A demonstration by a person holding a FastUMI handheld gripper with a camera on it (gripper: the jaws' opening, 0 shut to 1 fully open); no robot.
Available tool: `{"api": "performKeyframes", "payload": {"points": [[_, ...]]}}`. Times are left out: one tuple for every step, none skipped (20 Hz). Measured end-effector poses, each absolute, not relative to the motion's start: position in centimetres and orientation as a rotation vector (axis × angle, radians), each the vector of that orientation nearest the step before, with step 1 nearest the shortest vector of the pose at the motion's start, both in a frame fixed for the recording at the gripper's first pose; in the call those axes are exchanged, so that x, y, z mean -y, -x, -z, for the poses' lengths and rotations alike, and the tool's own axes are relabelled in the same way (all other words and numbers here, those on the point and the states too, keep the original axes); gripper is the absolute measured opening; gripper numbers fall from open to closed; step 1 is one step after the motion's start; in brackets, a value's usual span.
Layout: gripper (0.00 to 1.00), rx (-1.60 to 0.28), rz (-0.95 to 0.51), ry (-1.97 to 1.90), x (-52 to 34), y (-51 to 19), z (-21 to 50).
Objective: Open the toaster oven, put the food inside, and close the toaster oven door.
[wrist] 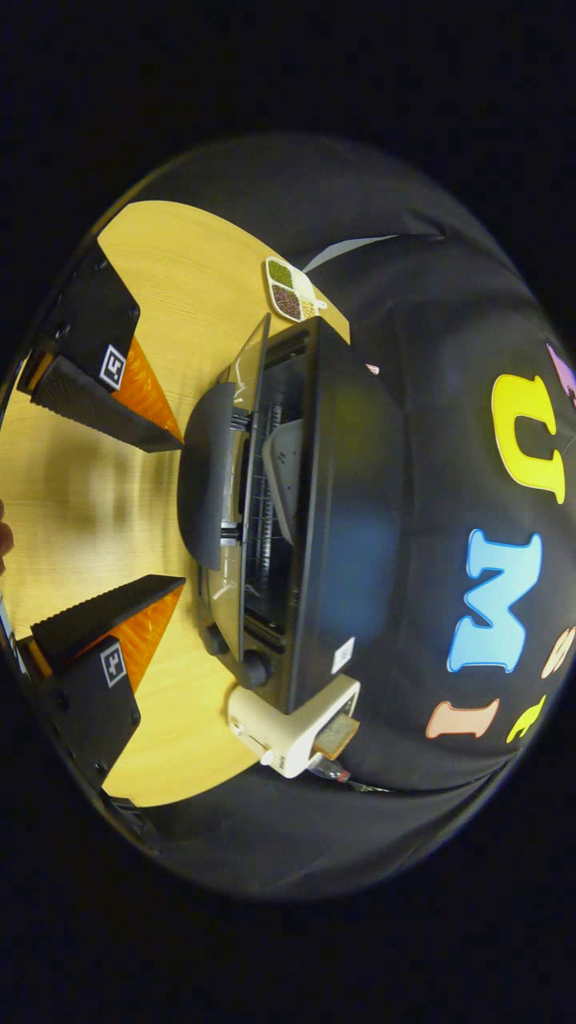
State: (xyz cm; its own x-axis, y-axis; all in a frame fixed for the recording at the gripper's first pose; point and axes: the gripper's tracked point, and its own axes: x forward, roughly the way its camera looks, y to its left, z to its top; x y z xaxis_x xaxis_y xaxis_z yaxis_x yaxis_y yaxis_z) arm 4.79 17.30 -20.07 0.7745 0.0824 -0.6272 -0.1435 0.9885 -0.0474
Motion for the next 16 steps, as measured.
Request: {"api": "performKeyframes", "payload": {"points": [[0.99, -0.634, -0.126, 0.096, -17.0, -5.5, 18.5], [0.99, -0.584, -0.124, 0.096, -17.1, -6.0, 16.8], [0.99, -0.532, -0.12, 0.098, -16.8, -6.7, 14.9], [0.99, -0.485, -0.109, 0.096, -16.1, -6.9, 13.4], [0.99, -0.438, -0.104, 0.082, -15.6, -7.0, 11.7], [0.99, -0.399, -0.098, 0.065, -15.1, -7.0, 10.1], [0.99, -0.363, -0.089, 0.052, -14.4, -6.8, 8.6], [0.99, -0.328, -0.076, 0.046, -13.4, -6.6, 7.1], [0.99, -0.289, -0.057, 0.043, -12.2, -6.3, 5.6], [0.99, -0.255, -0.035, 0.04, -10.7, -5.8, 4.2], [0.98, -0.23, -0.014, 0.034, -9.3, -5.2, 2.8], [0.98, -0.209, 0.007, 0.029, -7.8, -4.4, 1.8], [0.99, -0.191, 0.036, 0.027, -6.2, -3.7, 0.8], [0.99, -0.176, 0.065, 0.024, -4.6, -2.7, -0.1], [0.99, -0.155, 0.09, 0.021, -3.0, -1.7, -0.9], [0.98, -0.132, 0.113, 0.019, -1.6, -0.8, -1.7]]}}
